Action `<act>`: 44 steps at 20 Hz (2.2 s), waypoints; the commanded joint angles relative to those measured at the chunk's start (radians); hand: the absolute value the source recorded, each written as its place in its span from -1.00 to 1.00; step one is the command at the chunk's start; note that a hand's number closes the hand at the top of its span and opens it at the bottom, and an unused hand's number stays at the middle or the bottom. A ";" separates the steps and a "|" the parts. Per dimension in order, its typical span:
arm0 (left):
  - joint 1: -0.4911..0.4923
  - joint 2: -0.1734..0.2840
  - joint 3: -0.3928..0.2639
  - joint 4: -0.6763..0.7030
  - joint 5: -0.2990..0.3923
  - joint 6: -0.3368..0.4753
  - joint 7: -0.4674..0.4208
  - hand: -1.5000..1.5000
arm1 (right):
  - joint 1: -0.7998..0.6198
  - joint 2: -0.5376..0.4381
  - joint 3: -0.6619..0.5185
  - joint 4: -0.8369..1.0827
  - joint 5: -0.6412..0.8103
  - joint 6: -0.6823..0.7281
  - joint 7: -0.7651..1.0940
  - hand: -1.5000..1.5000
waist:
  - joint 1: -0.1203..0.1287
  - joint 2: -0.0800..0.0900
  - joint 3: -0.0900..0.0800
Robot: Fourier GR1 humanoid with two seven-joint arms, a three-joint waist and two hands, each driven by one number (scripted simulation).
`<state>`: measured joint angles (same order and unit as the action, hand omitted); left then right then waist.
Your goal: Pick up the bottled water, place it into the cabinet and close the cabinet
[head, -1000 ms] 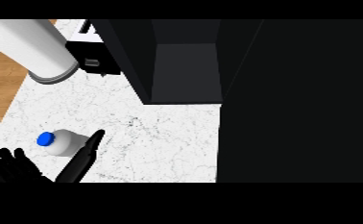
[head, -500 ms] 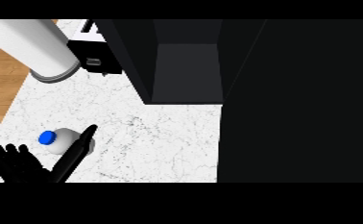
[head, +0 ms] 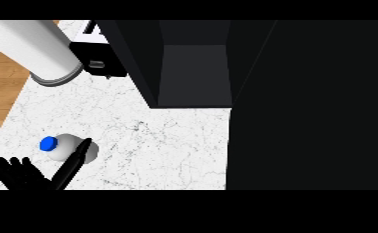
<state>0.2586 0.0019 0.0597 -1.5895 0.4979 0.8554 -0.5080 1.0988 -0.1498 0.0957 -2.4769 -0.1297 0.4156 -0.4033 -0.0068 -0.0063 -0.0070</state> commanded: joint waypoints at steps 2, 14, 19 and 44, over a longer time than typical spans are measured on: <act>-0.021 -0.002 0.042 0.199 0.174 -0.118 -0.242 -1.00 | 0.095 -0.041 -0.091 -0.131 -0.111 0.046 -0.004 -1.00 | -0.010 0.001 0.003; -0.267 0.022 0.221 0.587 0.316 -0.517 -0.404 -1.00 | 0.063 -0.017 -0.082 -0.114 -0.093 0.042 -0.006 -1.00 | -0.008 0.009 0.005; -0.261 -0.002 0.215 0.691 0.343 -0.642 -0.530 -1.00 | 0.115 -0.006 -0.071 -0.144 -0.061 0.072 -0.024 -1.00 | -0.010 0.006 0.005; -0.431 0.115 -0.169 0.693 0.063 -0.978 -0.273 1.00 | 0.121 0.005 -0.128 -0.087 -0.046 0.127 -0.105 -1.00 | -0.009 0.003 0.007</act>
<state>-0.1660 0.0856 -0.0384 -0.8580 0.5866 -0.0350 -0.8663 1.1850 -0.1439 -0.0204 -2.4623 -0.1262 0.5321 -0.5344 -0.0291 0.0004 -0.0010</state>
